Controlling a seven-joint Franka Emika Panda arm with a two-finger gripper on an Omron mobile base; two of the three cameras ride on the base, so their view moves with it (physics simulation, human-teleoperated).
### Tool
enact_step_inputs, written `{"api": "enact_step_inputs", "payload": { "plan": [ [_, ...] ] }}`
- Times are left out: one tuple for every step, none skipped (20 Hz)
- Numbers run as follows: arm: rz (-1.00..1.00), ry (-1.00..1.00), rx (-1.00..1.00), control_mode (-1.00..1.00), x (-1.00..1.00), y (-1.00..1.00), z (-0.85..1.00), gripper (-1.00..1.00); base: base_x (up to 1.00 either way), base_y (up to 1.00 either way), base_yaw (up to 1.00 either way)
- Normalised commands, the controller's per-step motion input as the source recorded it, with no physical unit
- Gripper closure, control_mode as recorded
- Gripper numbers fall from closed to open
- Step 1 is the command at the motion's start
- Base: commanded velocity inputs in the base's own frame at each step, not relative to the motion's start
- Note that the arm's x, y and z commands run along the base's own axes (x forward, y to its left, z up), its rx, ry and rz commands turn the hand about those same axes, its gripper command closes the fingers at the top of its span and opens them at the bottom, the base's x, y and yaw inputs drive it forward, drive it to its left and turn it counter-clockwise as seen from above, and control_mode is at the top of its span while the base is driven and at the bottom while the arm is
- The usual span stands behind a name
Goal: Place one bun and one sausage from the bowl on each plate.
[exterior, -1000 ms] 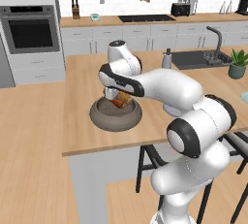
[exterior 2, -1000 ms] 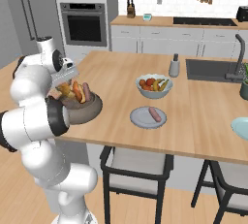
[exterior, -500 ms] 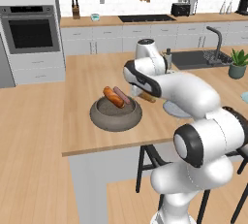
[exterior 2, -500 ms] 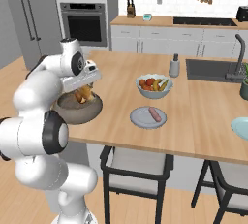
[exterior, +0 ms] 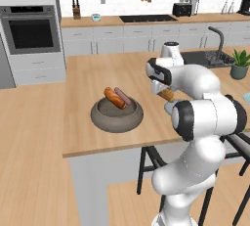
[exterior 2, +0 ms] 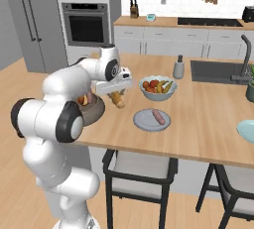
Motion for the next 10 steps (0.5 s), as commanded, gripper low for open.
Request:
{"api": "enact_step_inputs", "payload": {
  "plan": [
    [-0.14, 0.07, 0.07, -1.0, 0.44, -1.0, -0.43, 1.0, 0.0, 0.0, 0.0],
    [-0.14, 0.03, 0.07, -1.0, 0.26, -1.0, -0.46, 1.0, 0.0, 0.0, 0.0],
    [-0.14, 0.01, 0.06, -1.0, 0.15, -1.0, -0.51, 1.0, 0.0, 0.0, 0.0],
    [-0.14, 0.01, 0.04, -1.0, 0.06, -1.0, -0.59, 1.0, 0.0, 0.0, 0.0],
    [-0.13, 0.01, 0.01, -1.0, 0.0, -1.0, -0.66, 1.0, 0.0, 0.0, 0.0],
    [-0.13, 0.0, 0.0, -1.0, 0.0, -0.97, -0.74, 1.0, 0.0, 0.0, 0.0],
    [-0.13, 0.0, 0.0, -1.0, 0.0, -0.89, -0.73, 1.0, 0.0, 0.0, 0.0],
    [-0.13, 0.0, 0.0, -1.0, 0.0, -0.82, -0.69, 1.0, 0.0, 0.0, 0.0],
    [-0.11, 0.0, 0.0, -1.0, 0.0, -0.55, -0.58, 1.0, 0.0, 0.0, 0.0],
    [-0.1, 0.0, 0.0, -1.0, 0.0, -0.21, -0.5, 1.0, 0.0, 0.0, 0.0]
  ]
}}
